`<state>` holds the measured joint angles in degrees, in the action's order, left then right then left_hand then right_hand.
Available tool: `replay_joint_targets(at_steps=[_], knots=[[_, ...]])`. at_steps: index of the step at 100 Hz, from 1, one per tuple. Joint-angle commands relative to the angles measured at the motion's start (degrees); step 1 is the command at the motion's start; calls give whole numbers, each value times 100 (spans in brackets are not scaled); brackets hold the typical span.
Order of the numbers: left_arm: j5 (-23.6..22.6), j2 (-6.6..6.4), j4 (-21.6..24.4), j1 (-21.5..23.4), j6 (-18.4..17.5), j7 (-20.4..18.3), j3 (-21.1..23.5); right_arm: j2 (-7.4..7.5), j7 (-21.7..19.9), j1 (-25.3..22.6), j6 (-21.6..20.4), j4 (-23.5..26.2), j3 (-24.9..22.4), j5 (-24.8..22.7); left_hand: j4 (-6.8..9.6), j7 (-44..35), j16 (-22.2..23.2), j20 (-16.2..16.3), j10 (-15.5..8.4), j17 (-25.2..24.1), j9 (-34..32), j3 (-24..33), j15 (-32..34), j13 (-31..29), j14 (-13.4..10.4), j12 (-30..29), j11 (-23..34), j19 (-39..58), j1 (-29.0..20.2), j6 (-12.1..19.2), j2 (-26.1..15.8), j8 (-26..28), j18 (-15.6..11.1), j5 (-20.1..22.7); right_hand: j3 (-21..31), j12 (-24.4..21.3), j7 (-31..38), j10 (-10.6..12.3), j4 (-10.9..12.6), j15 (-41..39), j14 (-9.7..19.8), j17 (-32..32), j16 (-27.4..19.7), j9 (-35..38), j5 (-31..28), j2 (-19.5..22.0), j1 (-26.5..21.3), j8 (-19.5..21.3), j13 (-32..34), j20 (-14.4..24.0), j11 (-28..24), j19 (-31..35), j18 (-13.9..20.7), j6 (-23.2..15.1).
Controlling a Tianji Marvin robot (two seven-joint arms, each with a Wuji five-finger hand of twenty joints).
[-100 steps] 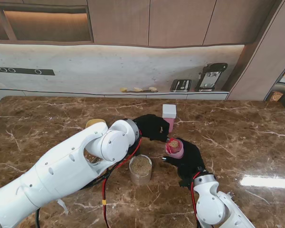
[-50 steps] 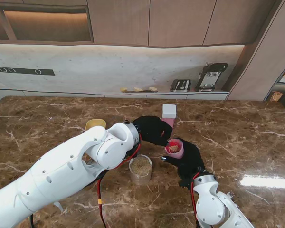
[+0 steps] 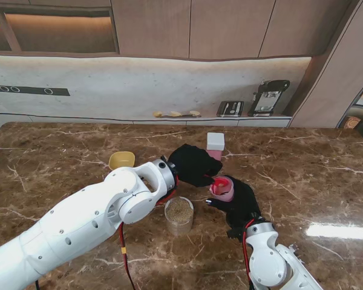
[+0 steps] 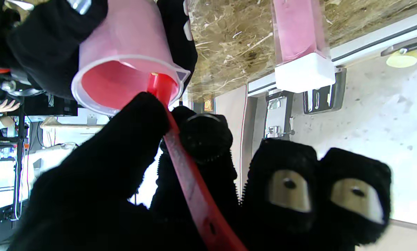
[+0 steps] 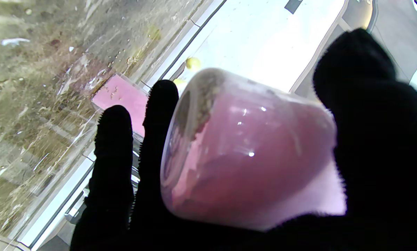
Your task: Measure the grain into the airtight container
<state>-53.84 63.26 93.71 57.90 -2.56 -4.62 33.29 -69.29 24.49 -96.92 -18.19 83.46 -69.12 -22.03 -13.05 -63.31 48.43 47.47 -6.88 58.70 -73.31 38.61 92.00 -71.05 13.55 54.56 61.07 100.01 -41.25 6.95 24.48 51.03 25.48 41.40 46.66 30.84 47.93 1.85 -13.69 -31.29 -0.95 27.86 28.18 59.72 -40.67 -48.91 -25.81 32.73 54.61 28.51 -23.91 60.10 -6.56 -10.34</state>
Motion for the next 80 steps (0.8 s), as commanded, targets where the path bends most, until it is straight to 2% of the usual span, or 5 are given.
replay_joint_targets(at_steps=[1, 9, 42, 58, 80], knots=[[-42, 3, 33, 6, 12, -129, -2, -20, -63, -47, 21, 2, -4, 25, -43, -198, -11, 37, -363, 254, -441, 529, 513, -167, -189, -27, 179, 873, 40, 683, -111, 94, -176, 128, 965, -74, 353, 188, -293, -5, 116, 6, 74, 62, -460, 1162, -164, -26, 11, 72, -45, 105, 77, -656], [-49, 13, 21, 19, -14, -51, 10, -20, -63, -50, 25, 7, -6, 28, -54, -204, -14, 34, -334, 254, -441, 548, 513, -166, -156, -33, 183, 876, 33, 651, -108, 94, -183, 129, 967, -74, 355, 190, -292, -5, 111, 3, 74, 60, -459, 1153, -172, -26, 8, 67, -46, 105, 78, -655], [-689, -27, -28, -21, -347, 396, -1, -18, -66, -60, 33, 21, -16, 20, -82, -214, -27, 20, -405, 258, -439, 639, 523, -168, -223, -47, 204, 880, 135, 747, -87, 93, -242, 142, 960, -74, 357, 187, -296, -5, 118, 6, 71, 58, -450, 1156, -163, -32, 12, 48, -53, 110, 78, -660], [-564, -19, 1, 50, -296, 351, 76, -20, -51, -62, 33, 23, -23, 12, -91, -213, -29, 17, -403, 257, -437, 654, 526, -167, -202, -51, 208, 886, 148, 752, -88, 95, -252, 139, 959, -75, 358, 191, -296, -8, 125, 12, 71, 61, -446, 1158, -161, -34, 18, 42, -56, 116, 79, -655], [-240, -38, 265, 409, -177, 163, 462, -26, -35, -80, 65, 45, -45, 29, -98, -208, -32, 15, -401, 255, -436, 642, 526, -166, -198, -57, 209, 893, 140, 759, -104, 98, -244, 131, 962, -75, 349, 194, -291, -8, 119, 10, 70, 55, -420, 1184, -156, -39, 14, 36, -56, 119, 85, -648]])
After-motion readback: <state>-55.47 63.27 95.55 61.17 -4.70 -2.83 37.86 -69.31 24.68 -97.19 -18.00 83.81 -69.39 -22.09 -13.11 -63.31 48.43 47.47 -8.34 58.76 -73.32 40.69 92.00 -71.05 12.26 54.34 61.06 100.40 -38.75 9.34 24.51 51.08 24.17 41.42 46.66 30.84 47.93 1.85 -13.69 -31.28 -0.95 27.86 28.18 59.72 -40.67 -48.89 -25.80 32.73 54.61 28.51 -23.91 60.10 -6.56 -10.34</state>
